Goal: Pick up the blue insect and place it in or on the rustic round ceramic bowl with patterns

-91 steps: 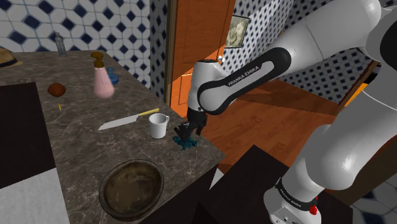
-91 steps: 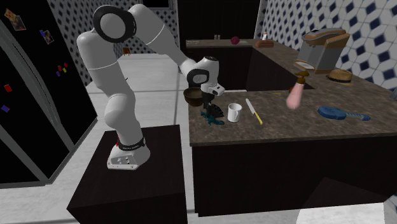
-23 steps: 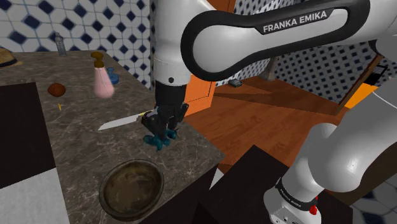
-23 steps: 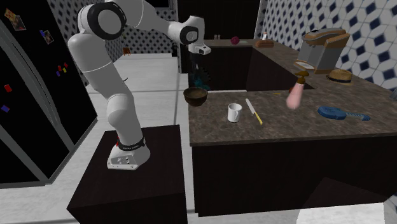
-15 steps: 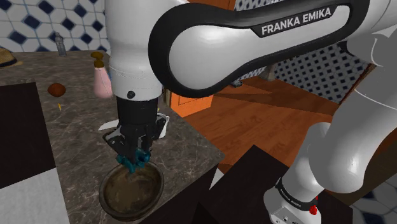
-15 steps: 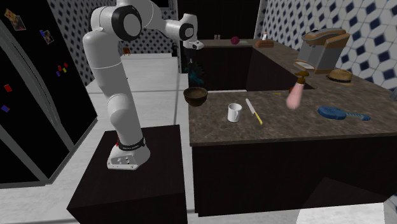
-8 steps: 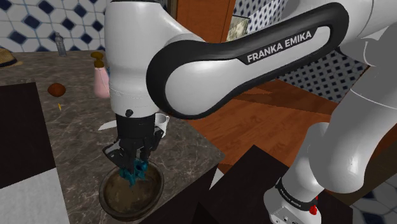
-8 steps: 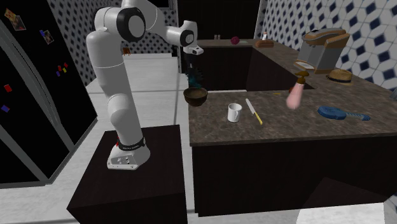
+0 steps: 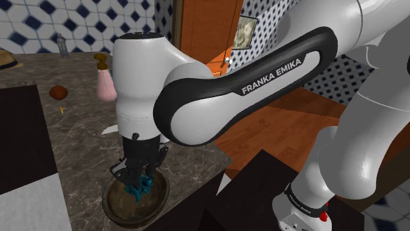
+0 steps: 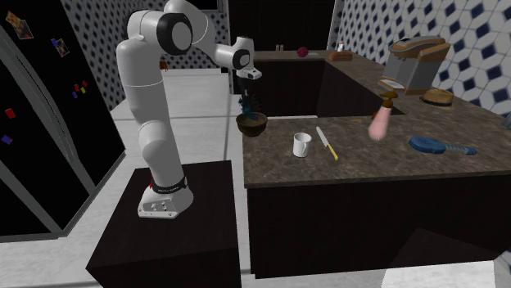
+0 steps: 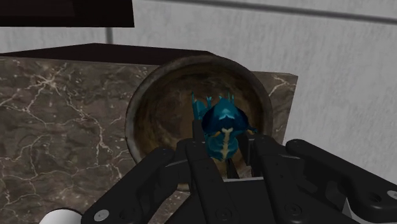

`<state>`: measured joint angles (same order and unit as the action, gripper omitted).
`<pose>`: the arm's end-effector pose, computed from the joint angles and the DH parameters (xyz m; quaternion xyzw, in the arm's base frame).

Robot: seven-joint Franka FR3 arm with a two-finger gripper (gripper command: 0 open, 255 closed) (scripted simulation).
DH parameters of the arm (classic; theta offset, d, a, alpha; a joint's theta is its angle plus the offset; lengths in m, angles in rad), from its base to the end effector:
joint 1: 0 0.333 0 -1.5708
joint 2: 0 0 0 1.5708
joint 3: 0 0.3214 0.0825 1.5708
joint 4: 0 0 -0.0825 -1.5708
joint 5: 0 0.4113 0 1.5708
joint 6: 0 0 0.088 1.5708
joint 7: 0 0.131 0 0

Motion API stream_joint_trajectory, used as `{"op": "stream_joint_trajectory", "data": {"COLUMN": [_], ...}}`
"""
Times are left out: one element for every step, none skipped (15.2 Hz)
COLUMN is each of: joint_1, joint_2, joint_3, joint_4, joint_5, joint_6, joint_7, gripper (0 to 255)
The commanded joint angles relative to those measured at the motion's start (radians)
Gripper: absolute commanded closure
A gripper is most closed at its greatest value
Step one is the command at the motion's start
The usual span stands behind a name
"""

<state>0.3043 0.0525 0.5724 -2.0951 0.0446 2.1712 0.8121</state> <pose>0.3700 0.4464 0.3705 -0.9991 -0.0194 0.0140 0.0336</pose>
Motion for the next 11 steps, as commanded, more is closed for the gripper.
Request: {"op": "stream_joint_trajectory", "data": {"joint_1": [0.001,0.001,0.001,0.001,0.001,0.001,0.001,0.001,0.001,0.001,0.001], "joint_2": [0.008,0.008,0.008,0.008,0.008,0.008,0.008,0.008,0.009,0.009,0.009], "joint_3": [0.0,0.0,0.0,0.0,0.0,0.0,0.0,0.0,0.0,0.0,0.0], "joint_4": [-0.008,-0.008,-0.008,-0.008,-0.008,-0.008,-0.008,-0.008,-0.008,-0.008,-0.008], "joint_5": [-0.005,-0.005,-0.005,-0.005,-0.005,-0.005,-0.005,-0.005,-0.005,-0.005,-0.005], "joint_6": [0.016,0.016,0.016,0.016,0.016,0.016,0.016,0.016,0.016,0.016,0.016], "joint_7": [0.002,0.003,0.003,0.003,0.003,0.003,0.003,0.003,0.003,0.003,0.003], "gripper": [255,255,255,255,255,255,255,255,0,0,0]}}
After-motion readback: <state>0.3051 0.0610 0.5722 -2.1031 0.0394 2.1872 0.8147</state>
